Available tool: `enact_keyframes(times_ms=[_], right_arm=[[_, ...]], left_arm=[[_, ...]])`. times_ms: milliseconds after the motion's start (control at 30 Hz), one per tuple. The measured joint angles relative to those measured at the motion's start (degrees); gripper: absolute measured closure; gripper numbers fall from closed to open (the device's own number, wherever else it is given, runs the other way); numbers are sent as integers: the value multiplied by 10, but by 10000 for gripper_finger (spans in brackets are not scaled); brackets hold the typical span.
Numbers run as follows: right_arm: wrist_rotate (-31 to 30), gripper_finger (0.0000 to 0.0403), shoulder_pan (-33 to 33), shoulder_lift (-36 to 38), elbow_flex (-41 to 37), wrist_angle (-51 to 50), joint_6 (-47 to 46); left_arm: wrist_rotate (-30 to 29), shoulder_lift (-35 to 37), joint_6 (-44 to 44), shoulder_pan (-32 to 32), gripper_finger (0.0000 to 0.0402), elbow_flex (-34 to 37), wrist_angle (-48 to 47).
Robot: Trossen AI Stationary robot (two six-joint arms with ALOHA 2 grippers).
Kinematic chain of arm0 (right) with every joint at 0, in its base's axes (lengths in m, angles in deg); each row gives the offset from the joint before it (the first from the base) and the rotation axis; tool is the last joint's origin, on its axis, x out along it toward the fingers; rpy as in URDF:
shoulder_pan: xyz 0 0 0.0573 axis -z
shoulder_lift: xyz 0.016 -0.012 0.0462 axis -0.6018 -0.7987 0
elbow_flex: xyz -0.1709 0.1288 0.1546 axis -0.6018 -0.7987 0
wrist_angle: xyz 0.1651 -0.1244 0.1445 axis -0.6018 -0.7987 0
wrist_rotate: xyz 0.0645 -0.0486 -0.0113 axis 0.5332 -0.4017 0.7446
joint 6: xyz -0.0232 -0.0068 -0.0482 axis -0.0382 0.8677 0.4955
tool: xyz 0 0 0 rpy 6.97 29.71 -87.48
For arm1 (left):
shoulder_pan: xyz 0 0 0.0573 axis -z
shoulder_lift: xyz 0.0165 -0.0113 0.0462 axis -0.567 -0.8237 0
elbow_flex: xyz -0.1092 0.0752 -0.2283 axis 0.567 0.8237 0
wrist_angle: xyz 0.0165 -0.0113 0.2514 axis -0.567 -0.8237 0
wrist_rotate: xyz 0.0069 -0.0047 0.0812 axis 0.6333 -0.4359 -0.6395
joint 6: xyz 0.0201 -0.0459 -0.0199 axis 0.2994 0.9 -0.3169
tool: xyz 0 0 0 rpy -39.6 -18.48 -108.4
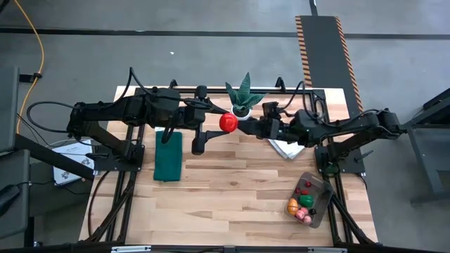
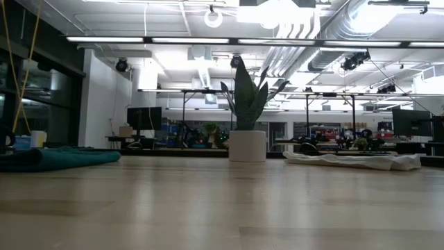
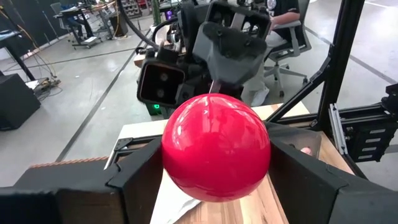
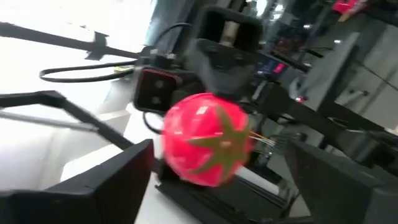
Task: Pick and placing Produce into tupperware
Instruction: Put the red tomato into the black bin
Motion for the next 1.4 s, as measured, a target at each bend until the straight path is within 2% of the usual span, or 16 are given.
enact_keyframes(times_ms=[100, 167, 833, 1400], right_arm=[[-18, 15, 0, 0, 0, -27, -14], [-27, 8, 0, 0, 0, -34, -16], [-27, 20, -2, 0, 0, 8, -21], [-25, 20, -9, 0, 0, 4, -14]], left_arm=[[0, 0, 0, 0, 142, 0, 0], [-2, 0, -1, 0, 142, 0, -4], [0, 0, 1, 0, 142, 0, -8], [5, -31, -5, 0, 142, 0, 15]])
